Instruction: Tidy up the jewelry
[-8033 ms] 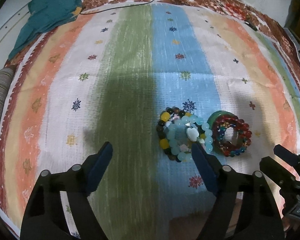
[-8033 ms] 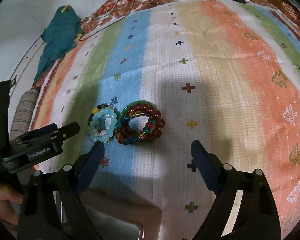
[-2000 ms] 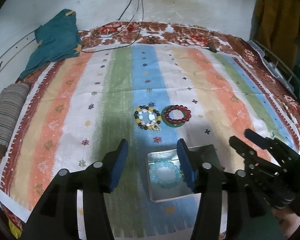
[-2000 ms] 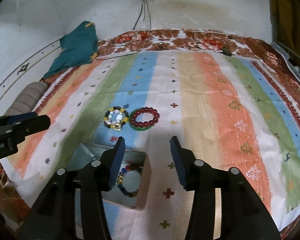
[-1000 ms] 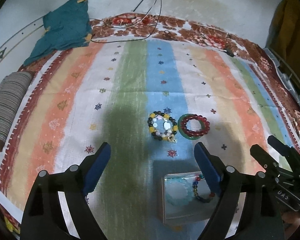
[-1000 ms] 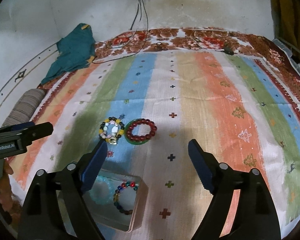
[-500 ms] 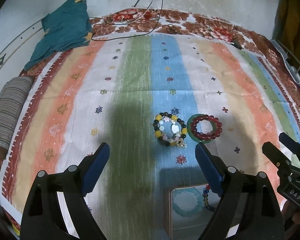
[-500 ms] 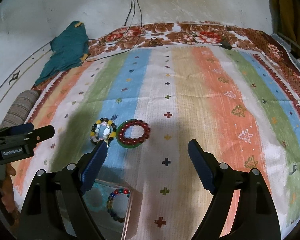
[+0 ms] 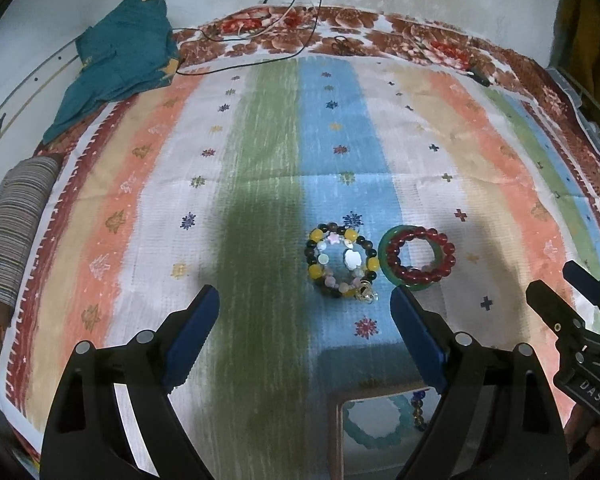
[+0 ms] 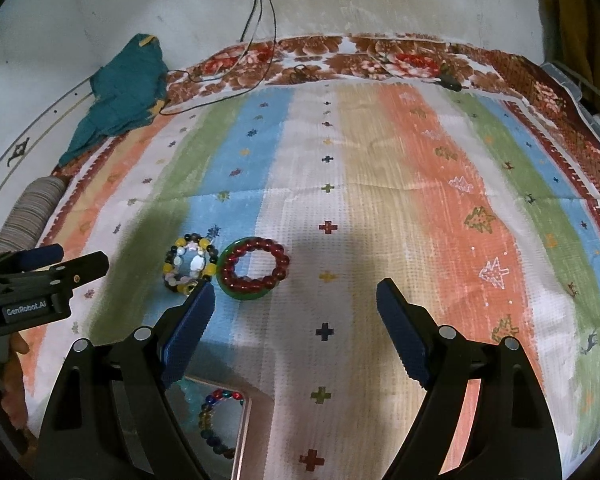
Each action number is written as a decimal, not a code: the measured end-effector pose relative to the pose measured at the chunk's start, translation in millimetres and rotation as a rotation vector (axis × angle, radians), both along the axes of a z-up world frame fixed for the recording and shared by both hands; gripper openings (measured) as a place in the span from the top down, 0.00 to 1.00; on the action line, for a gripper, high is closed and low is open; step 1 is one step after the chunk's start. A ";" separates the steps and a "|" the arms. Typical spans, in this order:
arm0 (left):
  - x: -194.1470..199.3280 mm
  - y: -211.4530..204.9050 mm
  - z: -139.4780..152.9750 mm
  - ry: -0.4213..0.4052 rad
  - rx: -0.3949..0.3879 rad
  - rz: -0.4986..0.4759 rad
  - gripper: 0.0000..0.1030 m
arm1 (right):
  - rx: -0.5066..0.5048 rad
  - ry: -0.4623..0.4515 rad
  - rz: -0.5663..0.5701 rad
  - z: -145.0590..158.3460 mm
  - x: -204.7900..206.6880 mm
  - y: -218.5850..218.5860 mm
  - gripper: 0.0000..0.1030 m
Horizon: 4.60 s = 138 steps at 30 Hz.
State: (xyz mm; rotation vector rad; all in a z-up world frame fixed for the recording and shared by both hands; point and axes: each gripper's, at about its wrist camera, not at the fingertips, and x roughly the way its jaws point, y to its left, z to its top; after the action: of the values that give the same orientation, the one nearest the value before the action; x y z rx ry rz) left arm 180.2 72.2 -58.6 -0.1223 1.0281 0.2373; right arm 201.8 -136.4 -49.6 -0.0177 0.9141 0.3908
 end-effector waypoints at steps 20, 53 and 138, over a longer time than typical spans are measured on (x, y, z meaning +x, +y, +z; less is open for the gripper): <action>25.3 1.7 -22.1 0.063 -0.006 -0.024 0.17 | -0.031 0.045 0.009 -15.4 23.4 11.4 0.19; 60.2 18.6 -75.5 0.203 -0.134 -0.024 0.41 | -0.072 0.200 0.036 -74.5 73.1 37.4 0.43; 49.4 7.6 -29.0 0.100 -0.071 -0.105 0.90 | -0.105 0.077 0.041 -37.6 47.0 31.3 0.86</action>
State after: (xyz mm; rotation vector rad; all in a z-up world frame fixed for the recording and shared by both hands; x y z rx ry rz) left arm 229.6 79.8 -87.6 -0.1214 1.1397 0.1118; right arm 248.8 -105.1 -87.2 -0.1184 1.0106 0.3837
